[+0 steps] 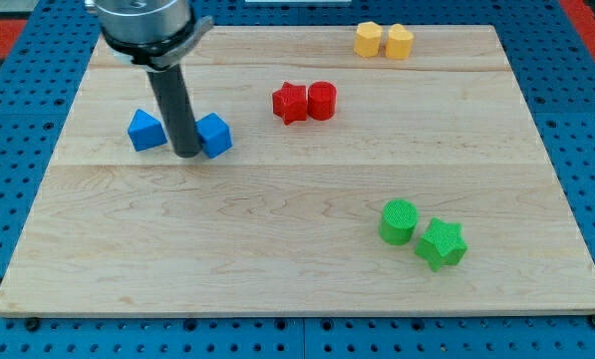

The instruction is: Slide the blue cube to the left of the red star

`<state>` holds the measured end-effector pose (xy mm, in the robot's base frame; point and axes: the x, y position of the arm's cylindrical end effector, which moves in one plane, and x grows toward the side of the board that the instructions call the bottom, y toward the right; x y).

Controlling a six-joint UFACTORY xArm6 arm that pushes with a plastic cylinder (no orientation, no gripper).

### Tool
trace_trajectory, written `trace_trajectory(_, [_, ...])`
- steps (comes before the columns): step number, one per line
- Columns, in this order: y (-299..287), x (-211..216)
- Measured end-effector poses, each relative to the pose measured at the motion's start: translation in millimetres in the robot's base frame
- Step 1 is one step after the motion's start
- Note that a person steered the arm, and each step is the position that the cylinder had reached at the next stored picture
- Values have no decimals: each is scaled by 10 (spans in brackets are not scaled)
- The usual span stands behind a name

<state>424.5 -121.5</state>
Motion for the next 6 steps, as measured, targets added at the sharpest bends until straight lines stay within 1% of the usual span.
trace_trajectory(3, [896,-83])
trace_trajectory(4, [999,-83])
trace_trajectory(6, [502,-251])
